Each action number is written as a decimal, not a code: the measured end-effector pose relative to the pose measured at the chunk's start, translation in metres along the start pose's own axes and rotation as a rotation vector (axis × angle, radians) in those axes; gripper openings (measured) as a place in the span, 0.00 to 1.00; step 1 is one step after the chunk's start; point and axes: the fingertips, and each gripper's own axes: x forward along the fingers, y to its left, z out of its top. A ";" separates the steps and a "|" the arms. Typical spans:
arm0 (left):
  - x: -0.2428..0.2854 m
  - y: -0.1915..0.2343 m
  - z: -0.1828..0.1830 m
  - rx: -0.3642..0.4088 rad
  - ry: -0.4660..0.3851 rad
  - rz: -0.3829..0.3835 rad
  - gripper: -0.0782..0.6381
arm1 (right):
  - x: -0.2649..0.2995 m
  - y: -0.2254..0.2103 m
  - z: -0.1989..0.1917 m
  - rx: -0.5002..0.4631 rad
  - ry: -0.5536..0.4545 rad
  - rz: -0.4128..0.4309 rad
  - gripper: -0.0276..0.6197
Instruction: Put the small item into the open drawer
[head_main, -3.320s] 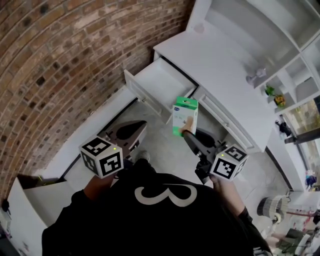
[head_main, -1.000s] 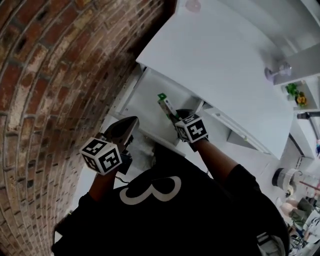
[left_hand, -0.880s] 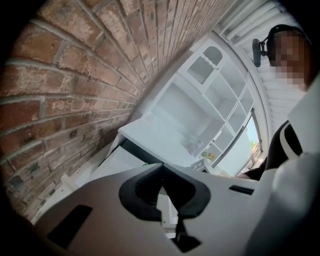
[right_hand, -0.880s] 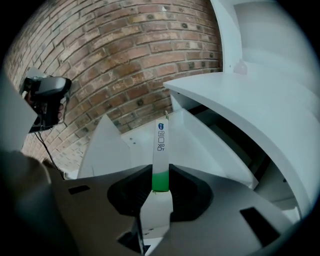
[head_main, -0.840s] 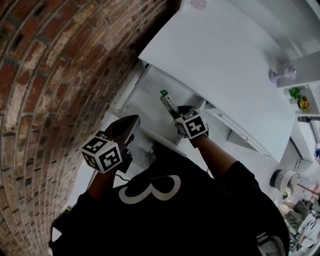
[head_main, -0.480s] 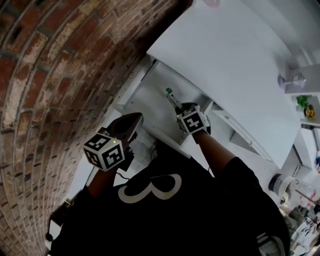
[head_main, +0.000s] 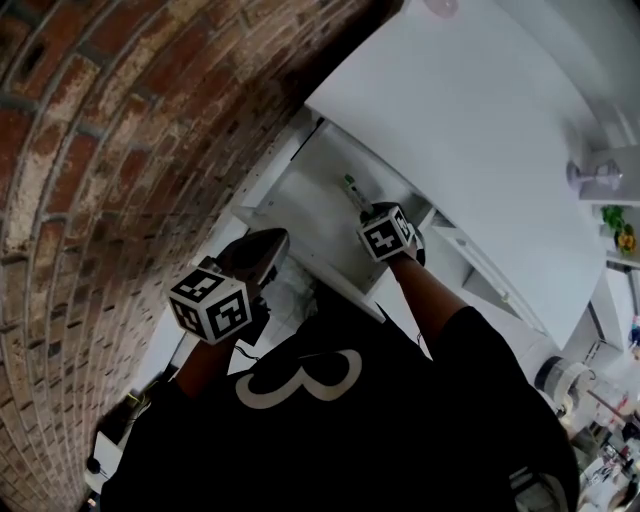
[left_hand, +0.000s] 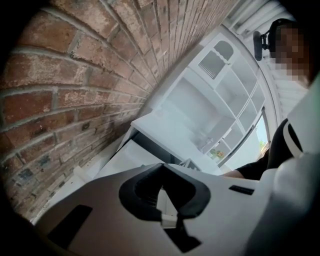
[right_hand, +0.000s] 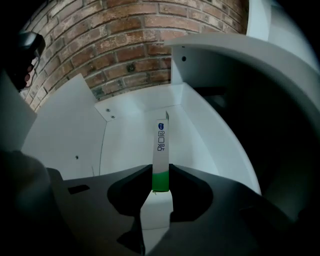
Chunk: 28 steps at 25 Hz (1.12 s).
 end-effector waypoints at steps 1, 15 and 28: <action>0.000 0.002 0.000 -0.006 0.001 0.006 0.11 | 0.003 -0.001 -0.002 -0.007 0.011 0.000 0.19; 0.004 0.017 -0.006 -0.052 0.006 0.050 0.11 | 0.013 -0.001 -0.005 -0.036 0.043 0.027 0.22; 0.003 0.009 -0.007 -0.053 0.012 0.042 0.11 | -0.021 0.001 0.011 0.099 -0.073 0.092 0.53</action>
